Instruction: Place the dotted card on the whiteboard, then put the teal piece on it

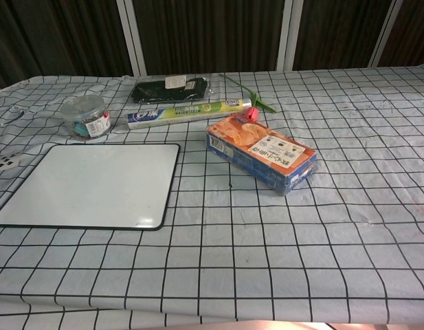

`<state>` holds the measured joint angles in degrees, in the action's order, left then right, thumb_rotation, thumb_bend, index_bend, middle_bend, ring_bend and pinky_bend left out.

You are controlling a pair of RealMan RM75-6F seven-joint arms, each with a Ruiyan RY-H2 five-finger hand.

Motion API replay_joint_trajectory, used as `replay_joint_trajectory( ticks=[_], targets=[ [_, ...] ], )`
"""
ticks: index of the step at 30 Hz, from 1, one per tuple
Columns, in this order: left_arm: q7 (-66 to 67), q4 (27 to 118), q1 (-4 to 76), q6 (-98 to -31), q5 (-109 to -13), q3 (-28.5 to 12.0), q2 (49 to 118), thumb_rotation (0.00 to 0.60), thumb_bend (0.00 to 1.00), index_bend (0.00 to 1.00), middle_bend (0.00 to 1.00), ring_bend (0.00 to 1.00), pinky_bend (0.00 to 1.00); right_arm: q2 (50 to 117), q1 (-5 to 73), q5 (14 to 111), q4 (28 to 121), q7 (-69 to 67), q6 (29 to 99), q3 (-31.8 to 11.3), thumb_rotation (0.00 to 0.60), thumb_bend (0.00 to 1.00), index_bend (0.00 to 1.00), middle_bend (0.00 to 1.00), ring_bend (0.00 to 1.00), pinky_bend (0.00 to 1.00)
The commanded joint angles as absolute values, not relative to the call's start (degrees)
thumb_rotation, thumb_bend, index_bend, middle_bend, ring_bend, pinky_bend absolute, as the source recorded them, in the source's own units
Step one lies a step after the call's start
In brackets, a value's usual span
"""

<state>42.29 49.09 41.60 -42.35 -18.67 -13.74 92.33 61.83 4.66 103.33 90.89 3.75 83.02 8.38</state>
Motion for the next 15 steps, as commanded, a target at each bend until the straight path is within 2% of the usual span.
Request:
replay_joint_trajectory(
  ticks=[1, 10, 15],
  targets=[
    [42.3, 47.2, 42.1, -41.1, -18.3, -13.7, 93.3, 0.6, 0.35, 0.24, 0.0, 0.0, 0.08, 61.8, 4.6, 103.2, 90.9, 3.6, 83.1, 8.3, 0.6, 0.17, 0.0, 0.0, 0.0, 0.0],
    [41.7, 44.5, 42.6, -39.3, -18.3, -14.0, 94.5, 0.6, 0.35, 0.27, 0.0, 0.0, 0.08, 61.7, 4.6, 102.9, 90.8, 3.6, 83.0, 8.2, 0.6, 0.17, 0.0, 0.0, 0.0, 0.0],
    [41.7, 42.7, 42.9, -38.5, -18.5, -13.9, 95.3, 0.6, 0.35, 0.34, 0.0, 0.0, 0.08, 61.8, 4.5, 102.8, 90.9, 3.8, 83.0, 8.2, 0.6, 0.17, 0.0, 0.0, 0.0, 0.0]
  ],
)
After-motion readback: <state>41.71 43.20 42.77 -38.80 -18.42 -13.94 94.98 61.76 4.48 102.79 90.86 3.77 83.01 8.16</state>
